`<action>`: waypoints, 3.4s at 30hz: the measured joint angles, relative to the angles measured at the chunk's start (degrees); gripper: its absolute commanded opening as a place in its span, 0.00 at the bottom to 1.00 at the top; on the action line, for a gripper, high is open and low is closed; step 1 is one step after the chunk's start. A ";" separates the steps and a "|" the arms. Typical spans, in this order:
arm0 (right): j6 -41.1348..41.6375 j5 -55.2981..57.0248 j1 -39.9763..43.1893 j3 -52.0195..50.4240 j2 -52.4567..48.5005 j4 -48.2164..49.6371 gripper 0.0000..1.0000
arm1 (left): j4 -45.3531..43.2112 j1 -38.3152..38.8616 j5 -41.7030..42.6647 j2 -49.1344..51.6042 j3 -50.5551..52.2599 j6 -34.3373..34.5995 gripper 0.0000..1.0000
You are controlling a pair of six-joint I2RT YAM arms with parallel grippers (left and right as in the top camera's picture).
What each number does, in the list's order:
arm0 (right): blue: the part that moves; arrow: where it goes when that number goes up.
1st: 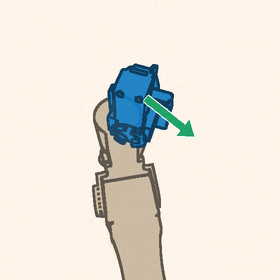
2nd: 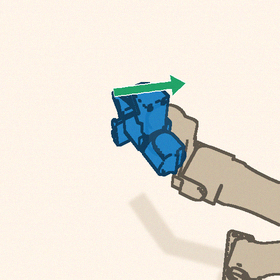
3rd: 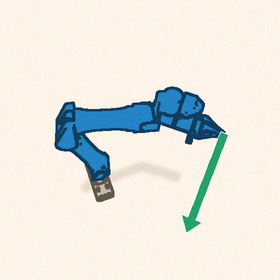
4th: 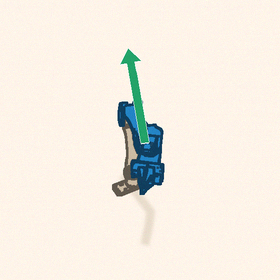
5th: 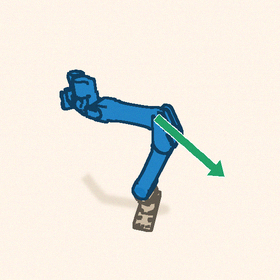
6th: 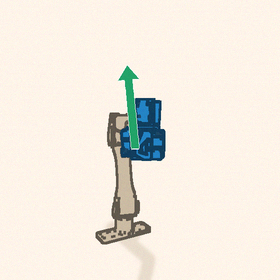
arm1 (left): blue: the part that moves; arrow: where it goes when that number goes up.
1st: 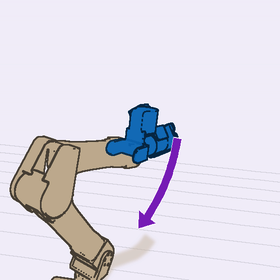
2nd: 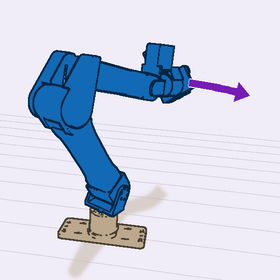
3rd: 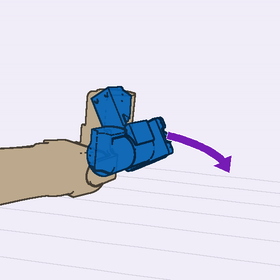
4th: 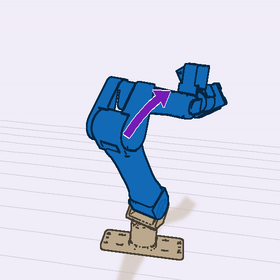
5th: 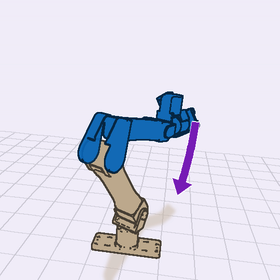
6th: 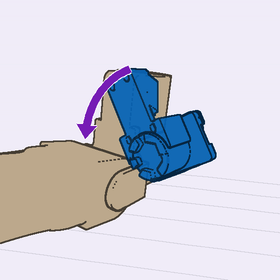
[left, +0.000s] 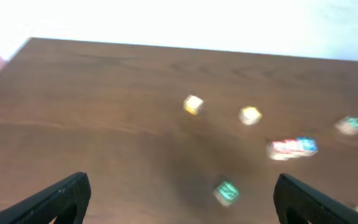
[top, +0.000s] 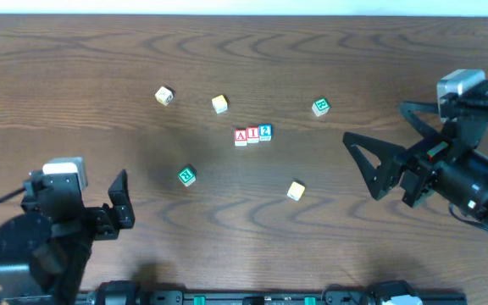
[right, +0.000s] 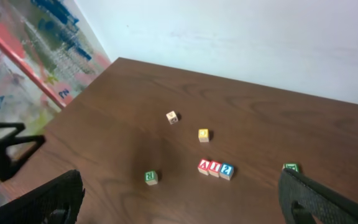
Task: Spell out Ai2
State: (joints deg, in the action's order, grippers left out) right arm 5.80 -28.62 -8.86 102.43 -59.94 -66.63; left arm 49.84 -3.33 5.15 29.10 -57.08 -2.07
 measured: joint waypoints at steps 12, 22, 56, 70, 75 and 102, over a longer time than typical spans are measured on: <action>0.02 0.02 0.00 -0.07 0.00 0.00 0.99 | -27.17 -5.31 -3.15 -19.91 41.05 2.36 0.95; 0.00 0.02 0.00 -0.09 0.00 -0.02 0.99 | -32.15 -5.46 -5.38 -26.80 50.21 7.65 0.95; 0.00 0.02 0.00 -0.09 0.00 -0.02 0.99 | -32.20 -5.46 -5.60 -28.33 50.23 9.57 0.95; -20.11 10.25 3.45 -20.55 14.40 3.98 0.99 | -32.44 -5.46 -5.62 -28.37 50.27 9.57 0.95; -24.17 10.67 3.89 -41.53 30.82 15.87 0.99 | -32.52 -5.46 -5.62 -28.37 50.29 9.60 0.95; -25.94 11.74 7.67 -91.19 59.12 20.68 0.99 | -32.50 -5.46 -5.62 -28.48 50.31 9.60 0.95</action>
State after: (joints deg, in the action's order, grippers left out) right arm -20.14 -16.88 -1.19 11.25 -0.82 -45.95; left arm 17.34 -8.80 -0.47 0.62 -6.76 7.53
